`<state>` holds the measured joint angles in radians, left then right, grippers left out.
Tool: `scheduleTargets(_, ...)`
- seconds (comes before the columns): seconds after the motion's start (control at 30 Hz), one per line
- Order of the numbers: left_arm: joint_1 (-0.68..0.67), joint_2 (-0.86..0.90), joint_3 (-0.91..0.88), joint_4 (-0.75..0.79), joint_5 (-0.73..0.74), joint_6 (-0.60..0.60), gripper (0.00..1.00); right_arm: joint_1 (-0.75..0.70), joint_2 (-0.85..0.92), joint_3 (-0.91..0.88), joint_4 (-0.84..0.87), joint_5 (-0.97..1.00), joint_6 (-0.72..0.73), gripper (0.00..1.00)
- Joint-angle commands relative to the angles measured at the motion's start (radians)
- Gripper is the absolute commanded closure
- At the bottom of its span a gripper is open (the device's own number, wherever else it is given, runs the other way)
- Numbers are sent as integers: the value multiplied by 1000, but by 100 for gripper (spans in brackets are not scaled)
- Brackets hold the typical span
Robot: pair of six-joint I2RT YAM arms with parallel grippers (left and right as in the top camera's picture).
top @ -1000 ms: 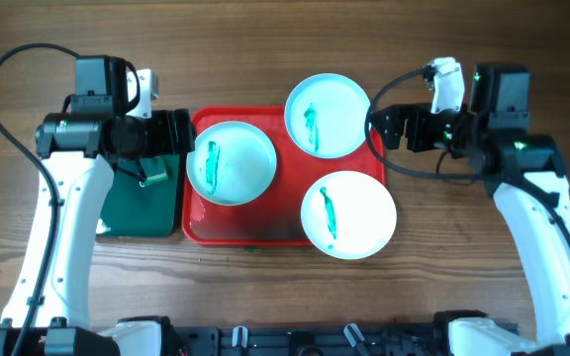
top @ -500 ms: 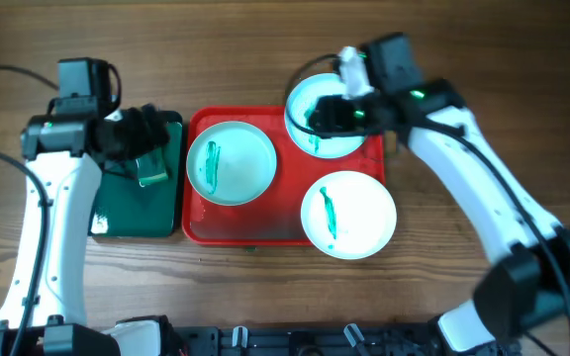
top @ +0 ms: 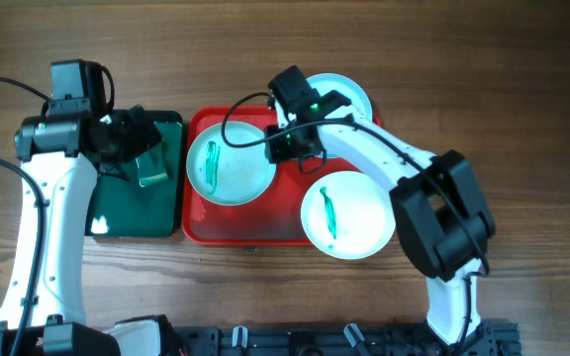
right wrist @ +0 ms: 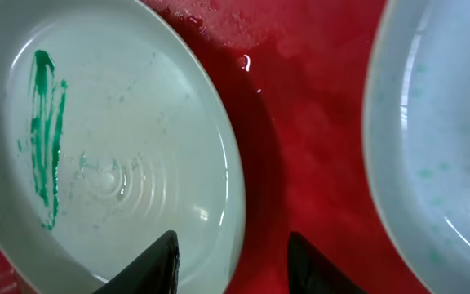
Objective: Clean dirty plates on tray and stack at the side
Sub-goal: 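Move the left gripper to the sponge and the right gripper to the left plate rim, then grasp the green sponge with the left gripper and lift it from the tray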
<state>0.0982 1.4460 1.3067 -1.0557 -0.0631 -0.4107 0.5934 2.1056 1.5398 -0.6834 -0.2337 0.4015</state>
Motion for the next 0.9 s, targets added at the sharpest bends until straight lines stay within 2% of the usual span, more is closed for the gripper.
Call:
scheduleTargets(0.0,3,8,13,-4,-17,-21,1,6,45,18,24,27,21,57)
scheduleTargets(0.1,3,8,13,-4,-17,-21,2,6,60,18,41,28,27,62)
scheduleTargets(0.23,3,13,-3,-4,-17,-21,3,6,74,9,52,32,55,75)
scheduleTargets(0.43,3,87,-14,3,-18,-29,7,11,85,5,57,36,72,85)
scheduleTargets(0.53,3,143,-14,17,-18,-43,8,23,92,5,53,77,104,96)
scheduleTargets(0.67,3,209,-14,47,-18,-43,11,37,110,5,51,104,125,96)
scheduleTargets(0.8,3,250,-14,77,-24,-28,28,37,111,5,51,104,122,96)
scheduleTargets(0.87,3,260,-14,89,-24,16,36,37,111,5,51,104,121,96)
